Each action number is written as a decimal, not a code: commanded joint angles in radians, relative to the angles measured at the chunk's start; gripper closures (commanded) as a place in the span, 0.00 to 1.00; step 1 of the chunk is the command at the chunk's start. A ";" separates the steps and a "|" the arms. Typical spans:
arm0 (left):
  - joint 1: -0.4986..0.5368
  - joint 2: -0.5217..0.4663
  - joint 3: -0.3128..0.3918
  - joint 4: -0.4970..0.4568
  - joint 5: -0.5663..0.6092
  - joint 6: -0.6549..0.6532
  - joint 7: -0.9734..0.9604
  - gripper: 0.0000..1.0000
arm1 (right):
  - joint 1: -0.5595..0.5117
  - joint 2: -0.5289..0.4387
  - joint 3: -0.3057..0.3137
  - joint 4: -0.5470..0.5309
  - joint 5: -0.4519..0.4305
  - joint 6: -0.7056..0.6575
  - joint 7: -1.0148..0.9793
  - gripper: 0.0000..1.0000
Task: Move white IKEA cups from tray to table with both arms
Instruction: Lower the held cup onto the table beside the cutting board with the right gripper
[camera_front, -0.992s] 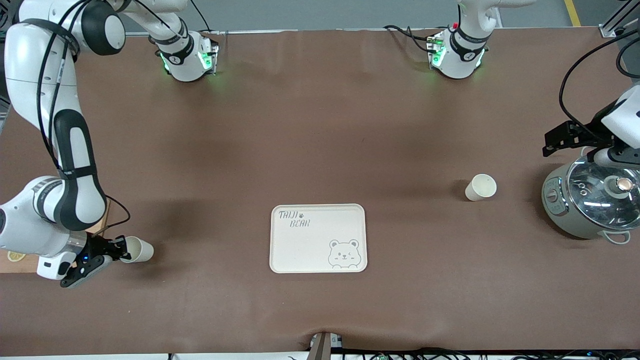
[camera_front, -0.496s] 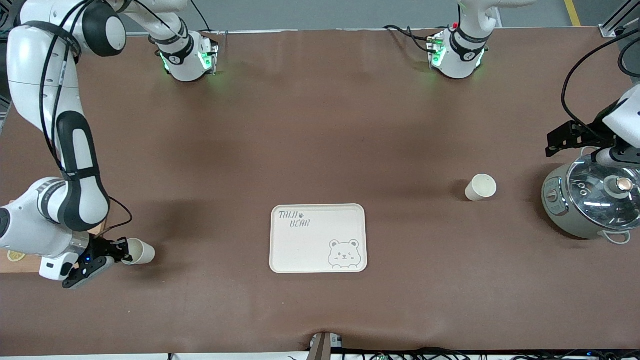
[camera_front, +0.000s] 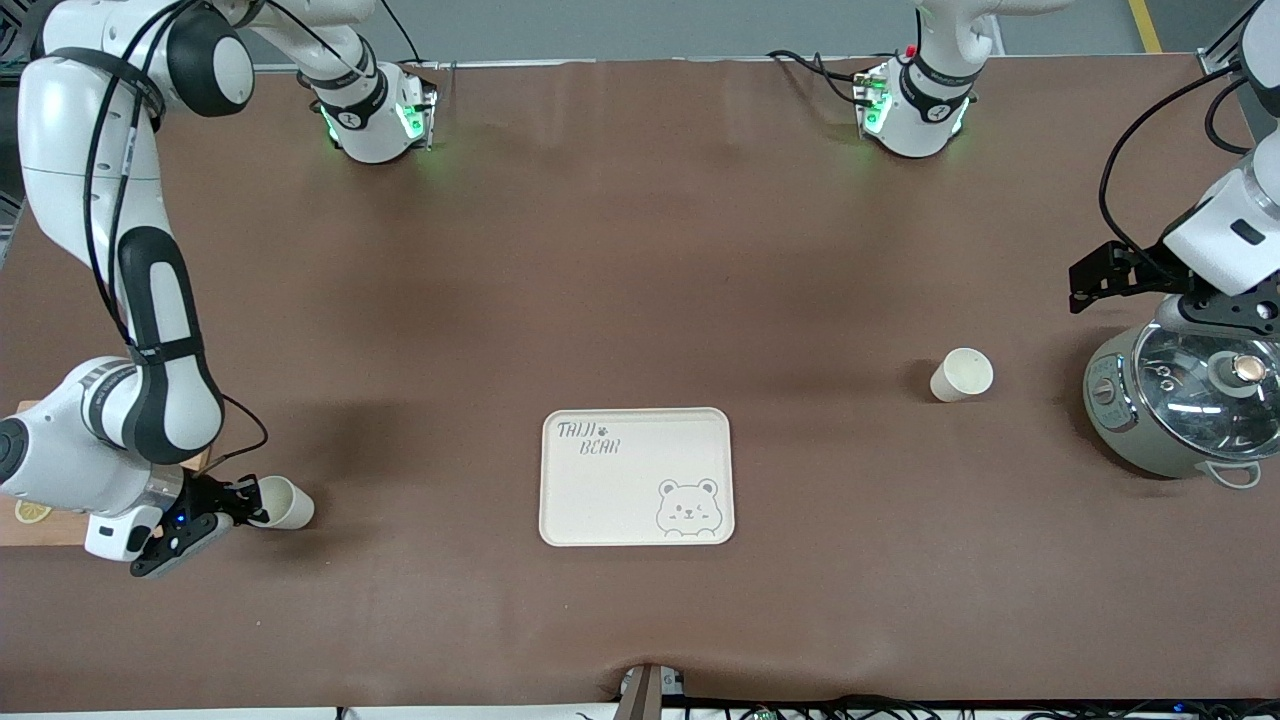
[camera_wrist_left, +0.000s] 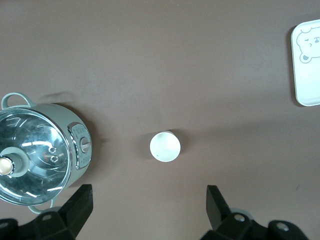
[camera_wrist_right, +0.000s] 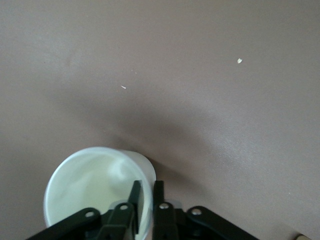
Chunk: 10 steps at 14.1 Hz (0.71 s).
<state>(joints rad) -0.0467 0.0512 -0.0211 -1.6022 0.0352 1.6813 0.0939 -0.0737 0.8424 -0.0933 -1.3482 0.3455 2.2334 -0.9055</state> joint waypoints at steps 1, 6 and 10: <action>0.016 -0.005 -0.014 0.007 0.017 -0.028 -0.016 0.00 | -0.006 0.003 0.007 0.006 0.027 0.005 -0.013 0.35; 0.016 -0.005 -0.014 0.005 0.015 -0.029 -0.009 0.00 | -0.008 -0.006 0.010 0.023 0.029 -0.011 0.000 0.00; 0.018 -0.007 -0.014 0.008 0.015 -0.029 -0.008 0.00 | -0.015 -0.029 0.007 0.084 0.024 -0.113 0.028 0.00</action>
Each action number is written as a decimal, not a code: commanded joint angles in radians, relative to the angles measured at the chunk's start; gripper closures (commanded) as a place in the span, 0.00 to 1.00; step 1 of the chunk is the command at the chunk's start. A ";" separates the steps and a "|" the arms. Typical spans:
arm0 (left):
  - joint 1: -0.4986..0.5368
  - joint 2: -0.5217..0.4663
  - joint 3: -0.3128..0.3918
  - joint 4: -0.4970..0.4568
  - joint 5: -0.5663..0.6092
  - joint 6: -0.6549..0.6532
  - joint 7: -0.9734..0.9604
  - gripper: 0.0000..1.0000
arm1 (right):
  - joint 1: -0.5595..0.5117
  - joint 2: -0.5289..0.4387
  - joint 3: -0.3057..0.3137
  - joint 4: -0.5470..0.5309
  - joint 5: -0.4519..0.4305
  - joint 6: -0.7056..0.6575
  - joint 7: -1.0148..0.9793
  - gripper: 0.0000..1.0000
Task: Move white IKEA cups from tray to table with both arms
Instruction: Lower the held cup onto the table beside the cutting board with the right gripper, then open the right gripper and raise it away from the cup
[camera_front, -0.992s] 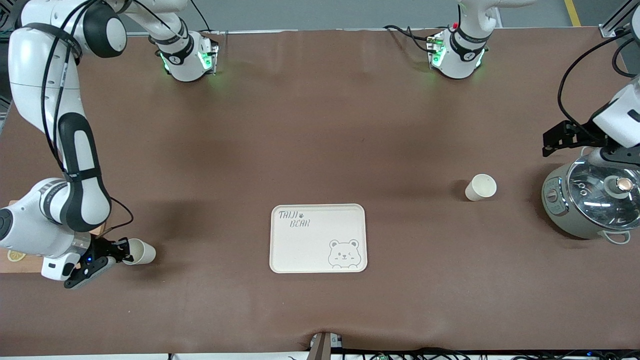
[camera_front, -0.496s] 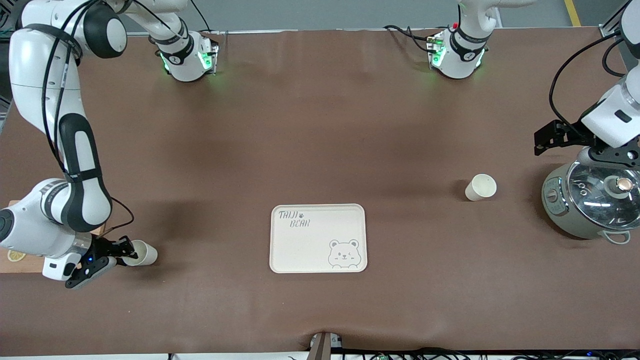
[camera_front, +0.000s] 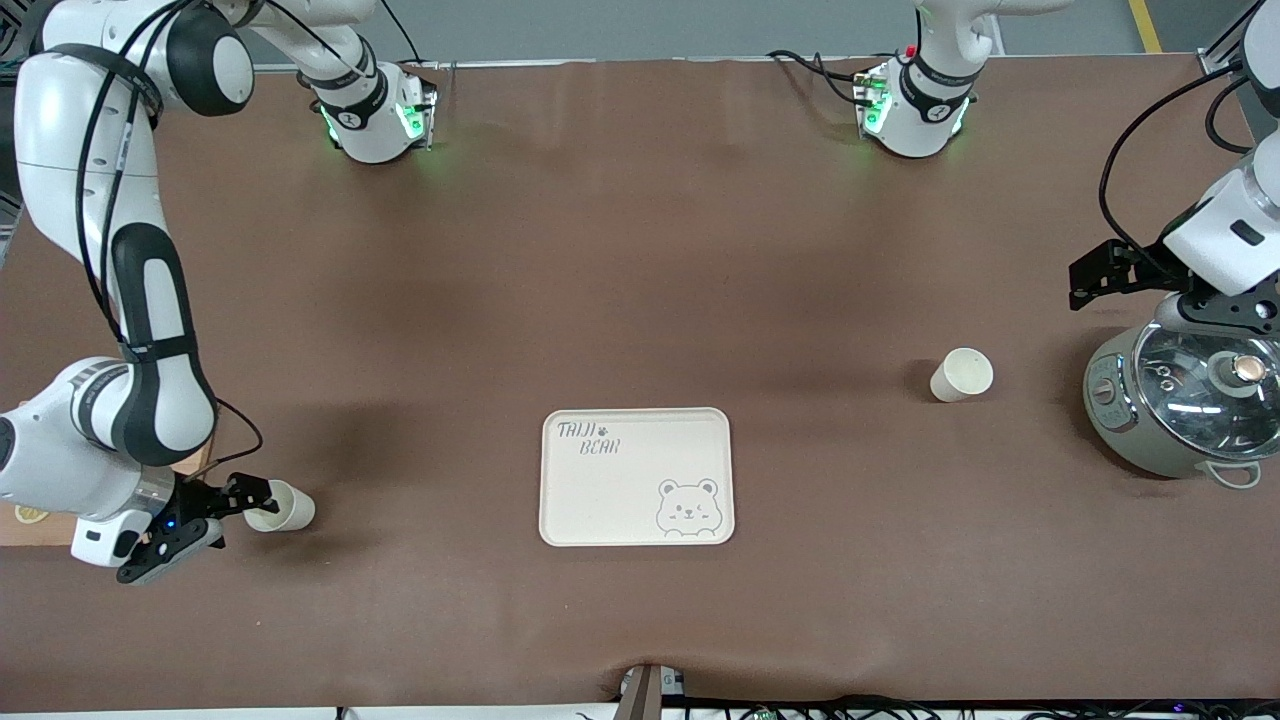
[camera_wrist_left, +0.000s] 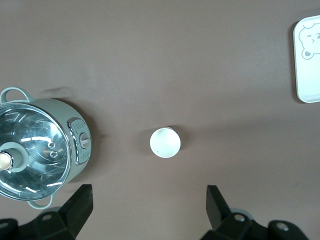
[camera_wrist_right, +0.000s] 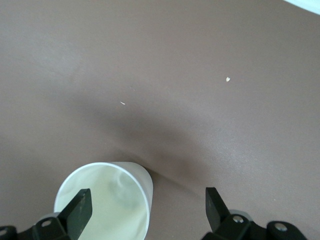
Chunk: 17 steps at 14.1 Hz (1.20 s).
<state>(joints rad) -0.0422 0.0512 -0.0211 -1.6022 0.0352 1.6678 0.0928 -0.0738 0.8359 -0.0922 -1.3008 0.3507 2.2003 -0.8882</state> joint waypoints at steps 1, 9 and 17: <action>0.015 -0.007 -0.014 0.008 0.015 -0.016 -0.007 0.00 | -0.017 -0.023 0.000 0.090 0.017 -0.141 0.035 0.00; 0.015 -0.008 -0.014 0.011 0.017 -0.014 -0.007 0.00 | -0.021 -0.135 -0.056 0.238 0.004 -0.528 0.239 0.00; 0.015 -0.004 -0.013 0.011 0.015 -0.011 -0.005 0.00 | 0.042 -0.365 -0.055 0.216 -0.119 -0.698 0.544 0.00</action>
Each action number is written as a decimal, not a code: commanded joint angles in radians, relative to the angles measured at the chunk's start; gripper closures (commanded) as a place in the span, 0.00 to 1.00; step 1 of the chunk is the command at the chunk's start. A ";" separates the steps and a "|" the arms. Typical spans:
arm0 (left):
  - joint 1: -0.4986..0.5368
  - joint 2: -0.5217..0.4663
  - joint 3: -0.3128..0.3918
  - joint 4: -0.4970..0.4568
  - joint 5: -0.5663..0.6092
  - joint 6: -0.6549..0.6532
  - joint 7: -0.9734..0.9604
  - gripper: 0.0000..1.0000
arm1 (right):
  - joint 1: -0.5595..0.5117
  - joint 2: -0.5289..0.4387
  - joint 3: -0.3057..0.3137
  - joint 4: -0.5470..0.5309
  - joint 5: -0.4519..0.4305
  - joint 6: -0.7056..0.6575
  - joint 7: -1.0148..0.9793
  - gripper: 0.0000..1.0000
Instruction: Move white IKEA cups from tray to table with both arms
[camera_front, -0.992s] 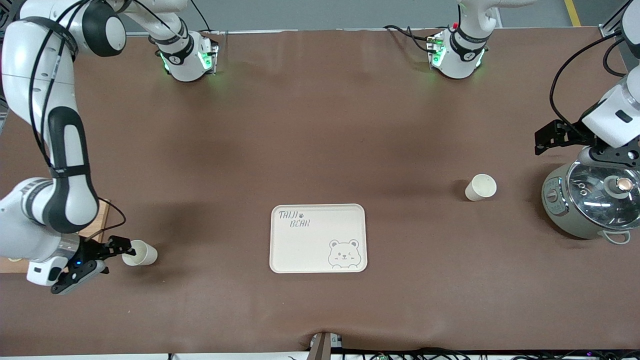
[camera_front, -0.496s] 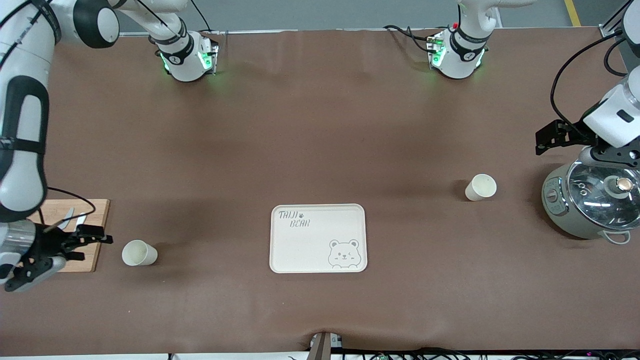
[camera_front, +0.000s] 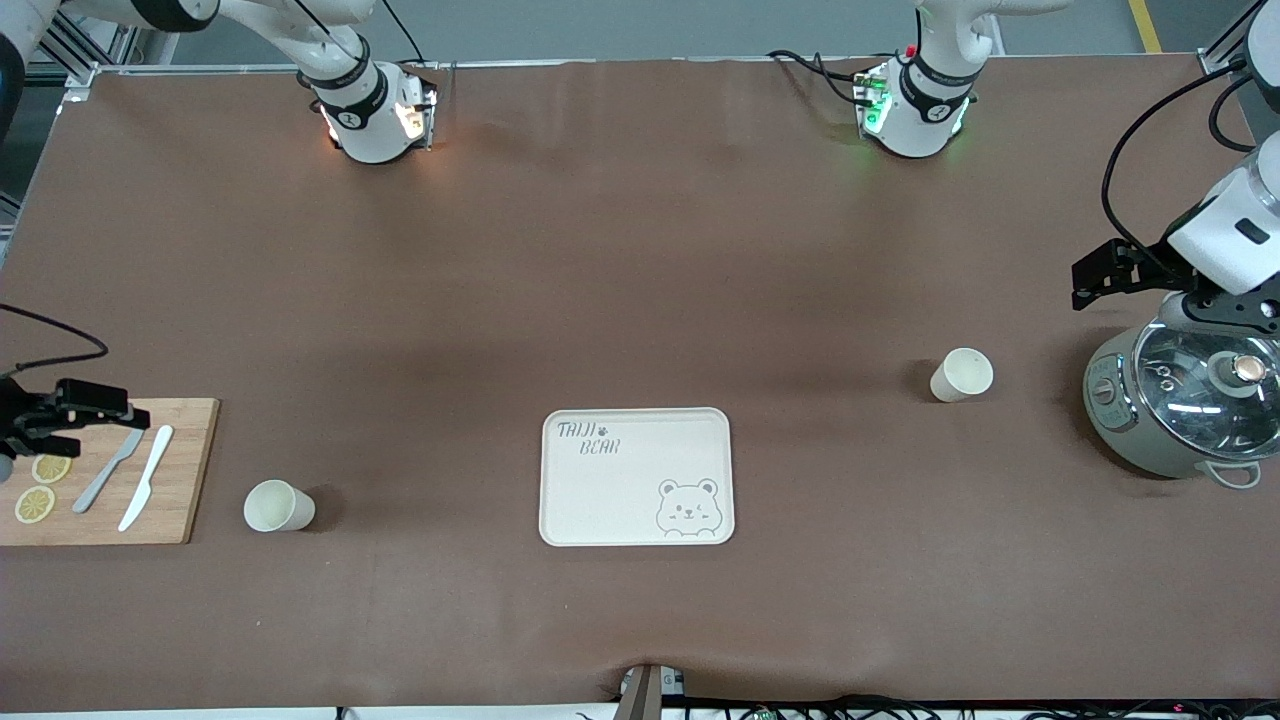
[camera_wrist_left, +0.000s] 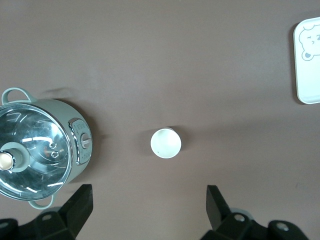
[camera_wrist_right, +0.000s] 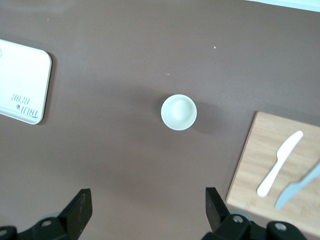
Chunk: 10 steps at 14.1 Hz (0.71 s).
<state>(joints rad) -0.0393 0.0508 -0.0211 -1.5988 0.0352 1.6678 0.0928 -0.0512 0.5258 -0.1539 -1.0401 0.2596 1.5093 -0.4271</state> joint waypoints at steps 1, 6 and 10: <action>0.012 -0.003 -0.014 0.007 0.015 -0.011 -0.005 0.00 | 0.027 -0.055 0.008 -0.049 -0.028 -0.015 0.120 0.00; 0.013 0.000 -0.013 0.006 0.015 -0.006 -0.004 0.00 | 0.089 -0.055 0.005 -0.052 -0.058 -0.008 0.269 0.00; 0.013 0.001 -0.013 0.005 0.015 -0.006 -0.004 0.00 | 0.137 -0.066 0.005 -0.077 -0.134 0.015 0.323 0.00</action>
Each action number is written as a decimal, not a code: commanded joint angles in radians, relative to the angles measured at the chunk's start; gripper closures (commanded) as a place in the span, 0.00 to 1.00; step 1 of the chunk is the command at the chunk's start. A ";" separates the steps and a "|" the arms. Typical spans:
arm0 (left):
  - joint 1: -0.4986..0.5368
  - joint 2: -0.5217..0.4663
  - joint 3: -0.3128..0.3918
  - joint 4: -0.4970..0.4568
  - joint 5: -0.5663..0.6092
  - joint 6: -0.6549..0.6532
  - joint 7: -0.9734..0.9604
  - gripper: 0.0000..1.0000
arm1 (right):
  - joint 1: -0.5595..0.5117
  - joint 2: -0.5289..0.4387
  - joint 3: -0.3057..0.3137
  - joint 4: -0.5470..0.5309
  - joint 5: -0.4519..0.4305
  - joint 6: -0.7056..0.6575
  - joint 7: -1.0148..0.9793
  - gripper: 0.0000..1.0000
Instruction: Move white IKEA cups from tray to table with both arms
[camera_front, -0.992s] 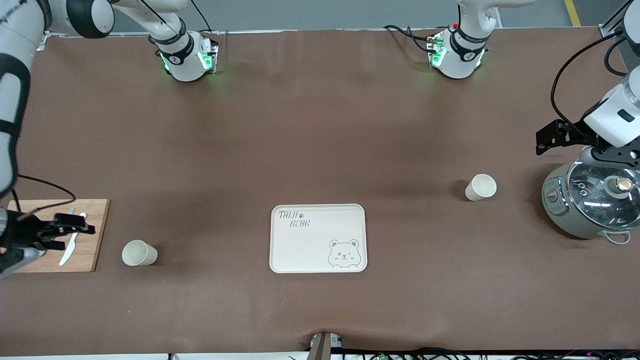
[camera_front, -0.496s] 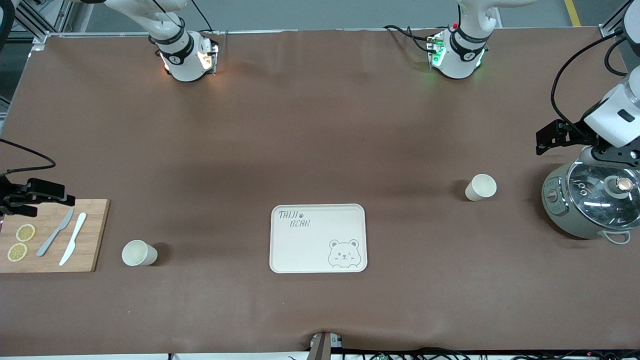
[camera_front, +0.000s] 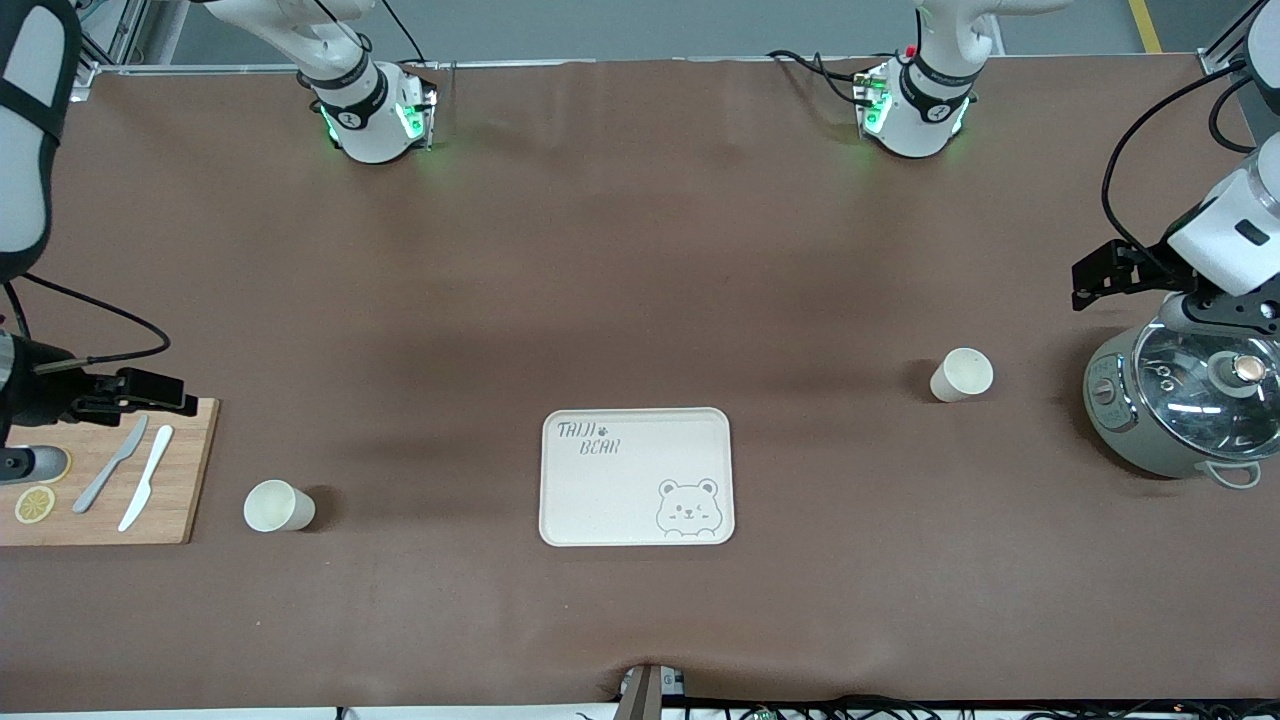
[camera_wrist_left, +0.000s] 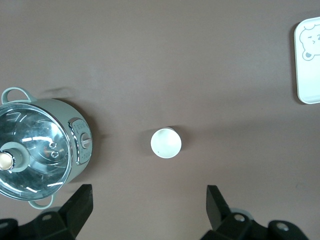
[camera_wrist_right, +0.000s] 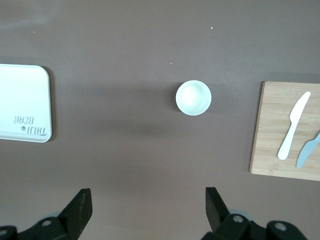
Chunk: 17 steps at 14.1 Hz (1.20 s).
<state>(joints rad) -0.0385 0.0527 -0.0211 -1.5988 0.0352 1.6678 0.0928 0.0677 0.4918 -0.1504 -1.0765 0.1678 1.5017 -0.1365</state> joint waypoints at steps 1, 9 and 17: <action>0.012 -0.001 -0.014 0.005 0.015 -0.007 -0.004 0.00 | 0.017 -0.035 0.002 -0.042 -0.048 0.040 0.031 0.00; 0.011 -0.001 -0.014 0.003 0.015 -0.007 -0.011 0.00 | -0.022 -0.096 -0.003 -0.172 -0.080 0.172 -0.080 0.00; 0.009 -0.001 -0.014 0.003 0.015 -0.007 -0.011 0.00 | -0.028 -0.245 0.000 -0.550 -0.148 0.522 -0.147 0.00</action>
<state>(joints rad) -0.0385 0.0538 -0.0213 -1.5995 0.0352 1.6678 0.0928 0.0486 0.3025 -0.1606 -1.5533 0.0400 1.9971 -0.2669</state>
